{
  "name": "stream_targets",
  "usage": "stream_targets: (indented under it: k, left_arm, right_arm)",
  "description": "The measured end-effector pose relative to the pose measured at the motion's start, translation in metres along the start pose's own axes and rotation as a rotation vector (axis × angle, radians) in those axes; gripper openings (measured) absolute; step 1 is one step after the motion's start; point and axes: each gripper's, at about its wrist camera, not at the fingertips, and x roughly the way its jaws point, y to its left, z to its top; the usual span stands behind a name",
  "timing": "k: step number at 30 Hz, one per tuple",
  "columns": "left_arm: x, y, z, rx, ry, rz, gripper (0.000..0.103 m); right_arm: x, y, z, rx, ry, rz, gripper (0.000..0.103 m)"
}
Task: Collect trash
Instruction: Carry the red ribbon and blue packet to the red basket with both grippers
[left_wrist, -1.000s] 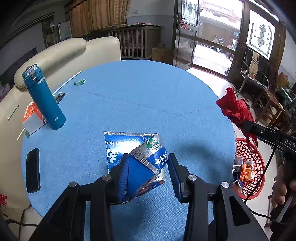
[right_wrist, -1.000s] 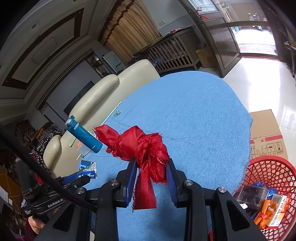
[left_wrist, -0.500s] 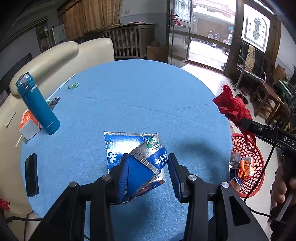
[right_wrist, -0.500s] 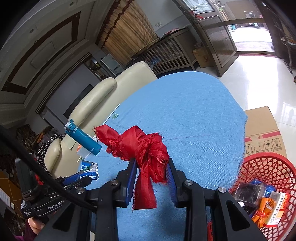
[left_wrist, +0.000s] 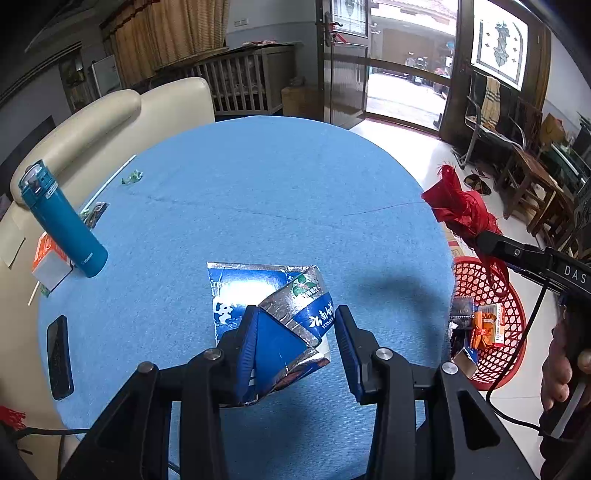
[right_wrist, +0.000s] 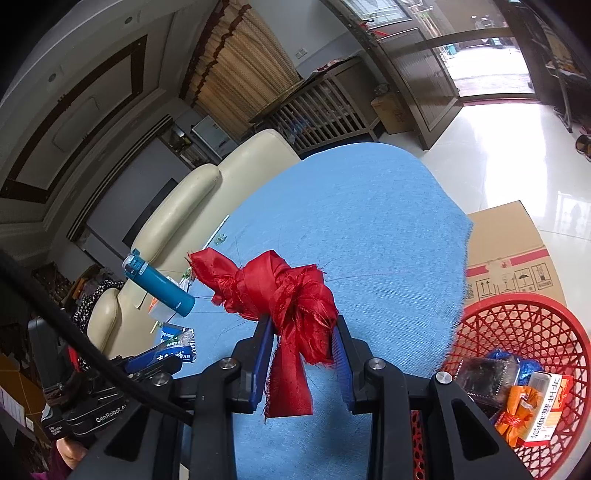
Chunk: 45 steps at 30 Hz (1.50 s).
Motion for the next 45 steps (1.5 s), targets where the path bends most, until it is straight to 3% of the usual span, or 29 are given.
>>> stream_targets:
  k: [45]
  left_arm:
    - [0.005, -0.084, 0.016, 0.201, 0.023, -0.013, 0.043]
  right_arm:
    - [-0.065, -0.063, -0.004, 0.129, -0.091, -0.037, 0.034]
